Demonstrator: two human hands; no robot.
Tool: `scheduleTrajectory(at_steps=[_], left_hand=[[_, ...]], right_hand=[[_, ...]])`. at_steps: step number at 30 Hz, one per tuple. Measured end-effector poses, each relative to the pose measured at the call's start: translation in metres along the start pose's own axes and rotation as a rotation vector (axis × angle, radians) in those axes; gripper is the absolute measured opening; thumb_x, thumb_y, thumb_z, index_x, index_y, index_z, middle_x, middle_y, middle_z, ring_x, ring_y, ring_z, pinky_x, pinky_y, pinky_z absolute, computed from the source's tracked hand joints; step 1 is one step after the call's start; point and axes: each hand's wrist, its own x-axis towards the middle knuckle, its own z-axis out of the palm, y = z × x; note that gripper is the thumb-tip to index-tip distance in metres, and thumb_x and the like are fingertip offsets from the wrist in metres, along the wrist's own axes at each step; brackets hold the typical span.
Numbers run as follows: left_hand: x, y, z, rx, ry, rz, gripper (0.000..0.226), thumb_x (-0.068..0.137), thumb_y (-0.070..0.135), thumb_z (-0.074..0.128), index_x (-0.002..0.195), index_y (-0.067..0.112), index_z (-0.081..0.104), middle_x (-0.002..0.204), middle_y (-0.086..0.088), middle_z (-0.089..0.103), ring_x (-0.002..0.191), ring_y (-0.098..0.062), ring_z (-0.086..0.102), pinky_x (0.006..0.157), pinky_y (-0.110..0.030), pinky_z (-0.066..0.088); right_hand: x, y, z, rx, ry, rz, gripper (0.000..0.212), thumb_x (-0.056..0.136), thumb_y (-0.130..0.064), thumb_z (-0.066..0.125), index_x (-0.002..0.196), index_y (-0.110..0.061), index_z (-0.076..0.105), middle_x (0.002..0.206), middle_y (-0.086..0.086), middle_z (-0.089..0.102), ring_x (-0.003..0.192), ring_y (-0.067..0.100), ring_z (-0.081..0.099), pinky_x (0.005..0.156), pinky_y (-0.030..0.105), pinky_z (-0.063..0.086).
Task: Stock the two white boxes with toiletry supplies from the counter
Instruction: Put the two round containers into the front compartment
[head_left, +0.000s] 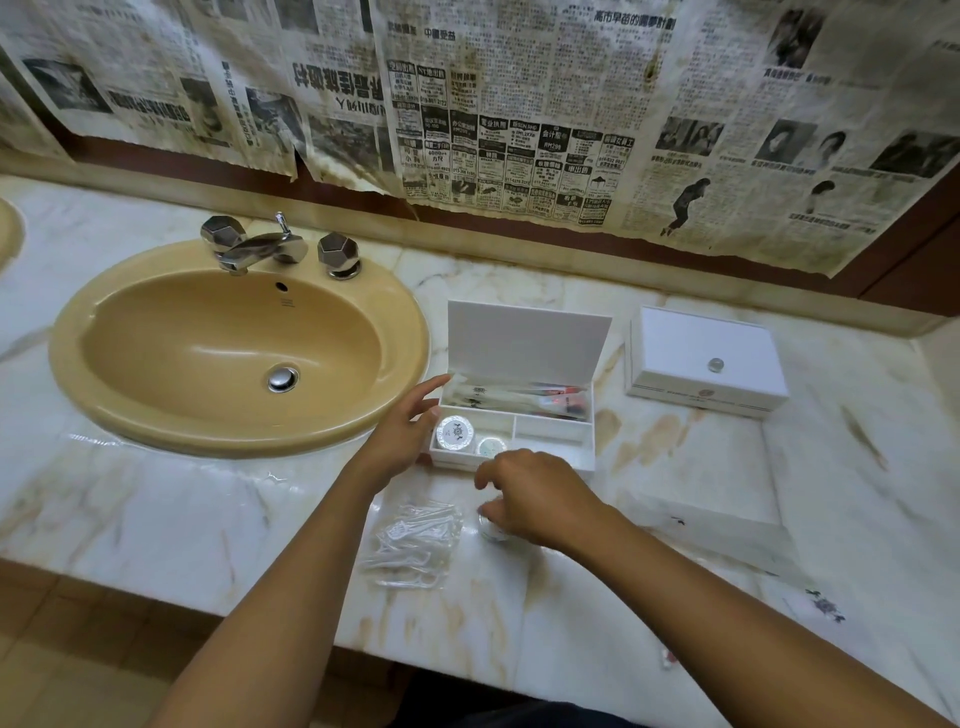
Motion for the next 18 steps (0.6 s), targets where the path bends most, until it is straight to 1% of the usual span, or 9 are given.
scheduleTrajectory(at_steps=[2,3,7,11,15,18], left_hand=[[0.000,0.000,0.000,-0.002,0.000,-0.004,0.044,0.103,0.021,0.042,0.131,0.054,0.049,0.134,0.000,0.055,0.129,-0.012,0.048,0.086,-0.031,0.048],[0.000,-0.001,0.000,0.000,0.000,-0.007,0.044,0.103,0.021,0.042,0.132,0.054,0.049,0.134,0.000,0.055,0.129,-0.012,0.047,0.086,-0.030,0.047],[0.000,-0.001,0.001,0.002,0.003,-0.014,0.043,0.103,0.022,0.042,0.133,0.052,0.048,0.134,0.000,0.054,0.129,-0.011,0.047,0.083,-0.027,0.047],[0.001,-0.001,0.001,-0.005,0.003,-0.018,0.042,0.104,0.023,0.042,0.134,0.052,0.048,0.134,0.001,0.055,0.129,-0.011,0.047,0.082,-0.026,0.045],[0.000,-0.001,0.001,-0.008,0.001,-0.017,0.043,0.104,0.022,0.041,0.133,0.052,0.048,0.133,0.000,0.055,0.129,-0.011,0.047,0.084,-0.028,0.045],[0.000,0.000,0.001,-0.004,0.002,-0.019,0.042,0.104,0.023,0.041,0.133,0.053,0.048,0.133,0.000,0.055,0.128,-0.012,0.048,0.084,-0.027,0.045]], right_hand=[[-0.003,0.003,0.005,-0.052,-0.048,-0.010,0.039,0.084,-0.031,0.062,0.123,-0.025,0.059,0.123,0.001,0.059,0.109,0.025,0.058,0.084,0.034,0.045],[-0.005,0.003,0.008,-0.072,-0.057,-0.015,0.039,0.084,-0.030,0.063,0.122,-0.025,0.059,0.122,0.001,0.059,0.108,0.025,0.058,0.083,0.034,0.046],[-0.006,0.005,0.015,-0.097,-0.038,-0.024,0.023,0.081,-0.019,0.060,0.104,-0.017,0.065,0.104,0.004,0.061,0.095,0.028,0.060,0.069,0.031,0.046],[-0.004,0.007,0.017,-0.070,-0.050,-0.028,0.021,0.080,-0.014,0.058,0.101,-0.011,0.064,0.104,0.007,0.060,0.094,0.029,0.059,0.071,0.034,0.049],[-0.004,0.006,0.018,-0.052,-0.053,-0.033,0.022,0.082,-0.014,0.059,0.103,-0.011,0.064,0.105,0.008,0.059,0.096,0.029,0.058,0.073,0.033,0.049],[-0.003,0.005,0.016,-0.048,-0.049,-0.035,0.023,0.082,-0.017,0.059,0.105,-0.011,0.063,0.106,0.008,0.059,0.097,0.029,0.058,0.075,0.036,0.050]])
